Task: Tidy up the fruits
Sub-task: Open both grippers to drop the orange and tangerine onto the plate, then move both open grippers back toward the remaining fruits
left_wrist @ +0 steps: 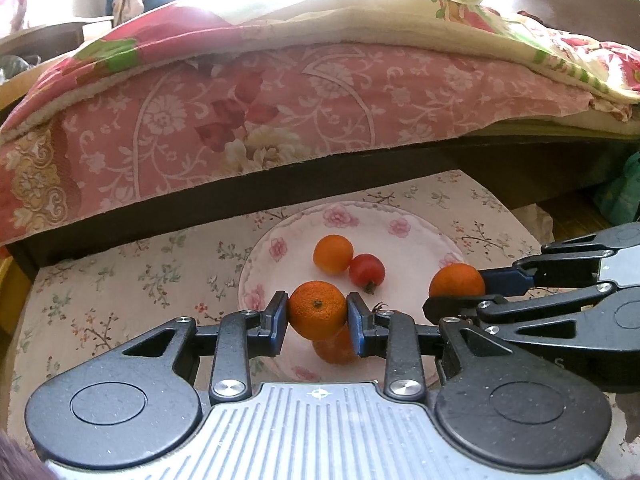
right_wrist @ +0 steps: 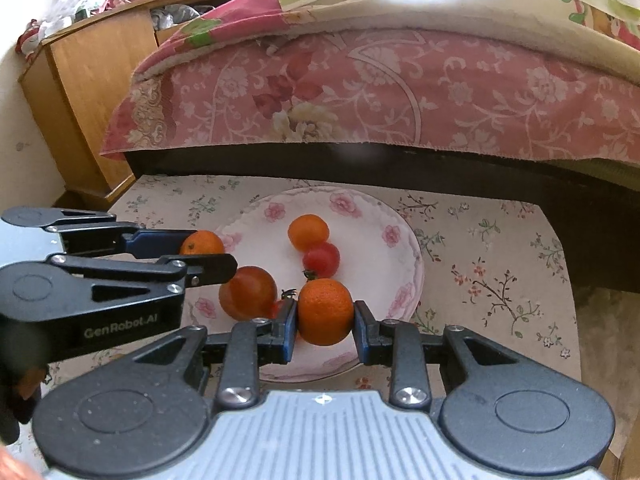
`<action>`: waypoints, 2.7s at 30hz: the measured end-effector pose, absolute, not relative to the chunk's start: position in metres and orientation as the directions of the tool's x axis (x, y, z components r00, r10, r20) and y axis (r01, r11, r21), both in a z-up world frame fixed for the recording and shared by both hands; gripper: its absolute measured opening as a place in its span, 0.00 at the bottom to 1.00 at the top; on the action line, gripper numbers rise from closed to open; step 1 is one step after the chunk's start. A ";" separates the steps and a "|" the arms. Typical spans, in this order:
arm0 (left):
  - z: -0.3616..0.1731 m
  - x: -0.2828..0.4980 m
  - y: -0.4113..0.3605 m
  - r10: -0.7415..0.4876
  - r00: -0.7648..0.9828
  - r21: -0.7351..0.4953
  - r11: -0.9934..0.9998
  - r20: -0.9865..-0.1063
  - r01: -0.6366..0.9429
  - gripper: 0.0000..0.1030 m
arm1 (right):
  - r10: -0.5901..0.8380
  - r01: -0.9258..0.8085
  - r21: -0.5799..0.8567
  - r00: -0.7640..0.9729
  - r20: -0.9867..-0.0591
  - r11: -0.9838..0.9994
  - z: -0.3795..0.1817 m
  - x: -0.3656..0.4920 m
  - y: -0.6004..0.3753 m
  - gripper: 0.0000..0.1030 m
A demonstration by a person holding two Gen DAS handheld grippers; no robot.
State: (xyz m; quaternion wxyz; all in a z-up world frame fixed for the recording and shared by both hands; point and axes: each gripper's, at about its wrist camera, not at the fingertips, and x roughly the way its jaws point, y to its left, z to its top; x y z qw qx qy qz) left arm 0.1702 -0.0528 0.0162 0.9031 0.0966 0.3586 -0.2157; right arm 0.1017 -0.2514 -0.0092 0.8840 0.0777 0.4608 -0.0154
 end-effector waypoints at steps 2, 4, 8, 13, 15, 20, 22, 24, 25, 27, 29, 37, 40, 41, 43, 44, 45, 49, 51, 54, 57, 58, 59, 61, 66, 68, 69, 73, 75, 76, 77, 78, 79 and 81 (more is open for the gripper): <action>0.016 0.172 -0.053 -0.319 0.650 0.022 0.888 -0.689 0.459 0.39 | 0.042 0.102 0.122 0.573 -0.818 0.987 -0.011 0.103 -0.252 0.30; 0.015 0.174 -0.053 -0.320 0.650 0.022 0.888 -0.689 0.460 0.39 | 0.039 0.105 0.121 0.572 -0.819 0.987 -0.012 0.104 -0.253 0.30; 0.013 0.177 -0.054 -0.320 0.650 0.021 0.888 -0.690 0.460 0.39 | 0.040 0.107 0.121 0.566 -0.823 0.987 -0.015 0.106 -0.254 0.30; 0.009 0.181 -0.053 -0.322 0.646 0.014 0.889 -0.692 0.458 0.40 | 0.043 0.102 0.120 0.558 -0.829 0.987 -0.022 0.110 -0.253 0.30; 0.009 0.181 -0.053 -0.324 0.646 0.011 0.889 -0.691 0.457 0.40 | 0.044 0.103 0.123 0.559 -0.828 0.987 -0.024 0.111 -0.253 0.30; 0.008 0.182 -0.053 -0.324 0.643 0.009 0.889 -0.694 0.457 0.40 | 0.050 0.116 0.137 0.558 -0.828 0.984 -0.027 0.113 -0.256 0.30; 0.009 0.181 -0.054 -0.323 0.644 0.012 0.889 -0.694 0.458 0.40 | 0.051 0.124 0.144 0.558 -0.828 0.982 -0.027 0.112 -0.258 0.30; 0.009 0.181 -0.053 -0.321 0.641 0.010 0.889 -0.697 0.457 0.40 | 0.051 0.128 0.146 0.554 -0.831 0.981 -0.028 0.112 -0.259 0.30; 0.010 0.181 -0.053 -0.321 0.640 0.009 0.890 -0.698 0.456 0.41 | 0.048 0.130 0.144 0.557 -0.829 0.981 -0.027 0.111 -0.259 0.30; 0.010 0.181 -0.054 -0.318 0.640 0.012 0.890 -0.700 0.456 0.42 | 0.049 0.129 0.146 0.563 -0.825 0.981 -0.026 0.111 -0.258 0.31; 0.010 0.180 -0.055 -0.317 0.638 0.013 0.889 -0.702 0.457 0.45 | 0.049 0.128 0.147 0.568 -0.821 0.981 -0.024 0.112 -0.257 0.31; 0.015 0.175 -0.054 -0.304 0.645 0.027 0.892 -0.701 0.451 0.50 | 0.048 0.125 0.146 0.575 -0.817 0.981 -0.018 0.110 -0.254 0.31; 0.017 0.172 -0.053 -0.298 0.648 0.034 0.893 -0.701 0.448 0.50 | 0.046 0.125 0.144 0.579 -0.814 0.982 -0.015 0.109 -0.252 0.31; 0.018 0.172 -0.053 -0.296 0.649 0.036 0.894 -0.701 0.447 0.50 | 0.046 0.124 0.143 0.581 -0.813 0.982 -0.014 0.109 -0.251 0.31; 0.019 0.170 -0.052 -0.293 0.650 0.039 0.894 -0.701 0.445 0.50 | 0.047 0.120 0.142 0.580 -0.813 0.983 -0.014 0.108 -0.249 0.31; 0.020 0.170 -0.052 -0.292 0.650 0.040 0.895 -0.701 0.445 0.50 | 0.046 0.119 0.141 0.580 -0.813 0.983 -0.013 0.108 -0.249 0.31; 0.021 0.169 -0.051 -0.290 0.651 0.042 0.895 -0.701 0.444 0.50 | 0.046 0.117 0.139 0.580 -0.813 0.983 -0.012 0.107 -0.248 0.31; 0.025 0.166 -0.050 -0.285 0.655 0.045 0.898 -0.700 0.438 0.50 | 0.043 0.113 0.134 0.584 -0.810 0.984 -0.008 0.105 -0.244 0.31; 0.027 0.164 -0.050 -0.283 0.657 0.047 0.898 -0.699 0.437 0.50 | 0.042 0.111 0.132 0.587 -0.809 0.985 -0.006 0.103 -0.243 0.31; 0.030 0.161 -0.049 -0.282 0.658 0.049 0.898 -0.698 0.437 0.50 | 0.039 0.109 0.126 0.588 -0.808 0.986 -0.003 0.102 -0.241 0.31; 0.032 0.159 -0.048 -0.280 0.659 0.051 0.899 -0.698 0.436 0.50 | 0.042 0.105 0.129 0.590 -0.806 0.986 0.001 0.099 -0.238 0.31; 0.033 0.159 -0.047 -0.280 0.659 0.052 0.898 -0.698 0.436 0.50 | 0.043 0.104 0.129 0.591 -0.806 0.986 0.002 0.098 -0.237 0.31; 0.034 0.157 -0.047 -0.279 0.660 0.053 0.898 -0.697 0.436 0.50 | 0.044 0.102 0.129 0.591 -0.806 0.986 0.003 0.097 -0.236 0.31; 0.036 0.155 -0.046 -0.278 0.662 0.054 0.899 -0.696 0.435 0.50 | 0.046 0.100 0.130 0.592 -0.805 0.986 0.005 0.096 -0.235 0.31; 0.041 0.149 -0.044 -0.274 0.663 0.060 0.899 -0.697 0.434 0.50 | 0.049 0.091 0.127 0.592 -0.804 0.988 0.008 0.091 -0.230 0.31; 0.043 0.146 -0.043 -0.272 0.663 0.062 0.899 -0.698 0.434 0.50 | 0.048 0.088 0.123 0.589 -0.807 0.988 0.009 0.090 -0.228 0.31; 0.045 0.144 -0.042 -0.269 0.663 0.065 0.899 -0.699 0.433 0.50 | 0.048 0.087 0.122 0.587 -0.808 0.989 0.010 0.089 -0.227 0.31; 0.051 0.137 -0.039 -0.267 0.664 0.068 0.899 -0.698 0.432 0.50 | 0.052 0.080 0.122 0.588 -0.807 0.989 0.014 0.084 -0.222 0.31; 0.053 0.132 -0.037 -0.266 0.666 0.070 0.899 -0.697 0.433 0.50 | 0.058 0.074 0.125 0.589 -0.806 0.989 0.016 0.081 -0.219 0.31; 0.054 0.130 -0.036 -0.266 0.666 0.072 0.898 -0.697 0.433 0.50 | 0.060 0.070 0.125 0.588 -0.807 0.990 0.016 0.079 -0.218 0.31; 0.055 0.128 -0.035 -0.265 0.665 0.073 0.898 -0.698 0.434 0.50 | 0.061 0.067 0.124 0.588 -0.806 0.990 0.017 0.078 -0.216 0.31; 0.056 0.125 -0.033 -0.262 0.665 0.075 0.898 -0.700 0.434 0.50 | 0.064 0.062 0.124 0.587 -0.807 0.990 0.017 0.076 -0.214 0.31; 0.057 0.124 -0.032 -0.261 0.665 0.076 0.898 -0.700 0.433 0.50 | 0.068 0.057 0.124 0.583 -0.810 0.991 0.017 0.075 -0.211 0.31; 0.059 0.120 -0.028 -0.260 0.665 0.075 0.900 -0.700 0.430 0.50 | 0.074 0.051 0.126 0.580 -0.811 0.991 0.017 0.073 -0.207 0.31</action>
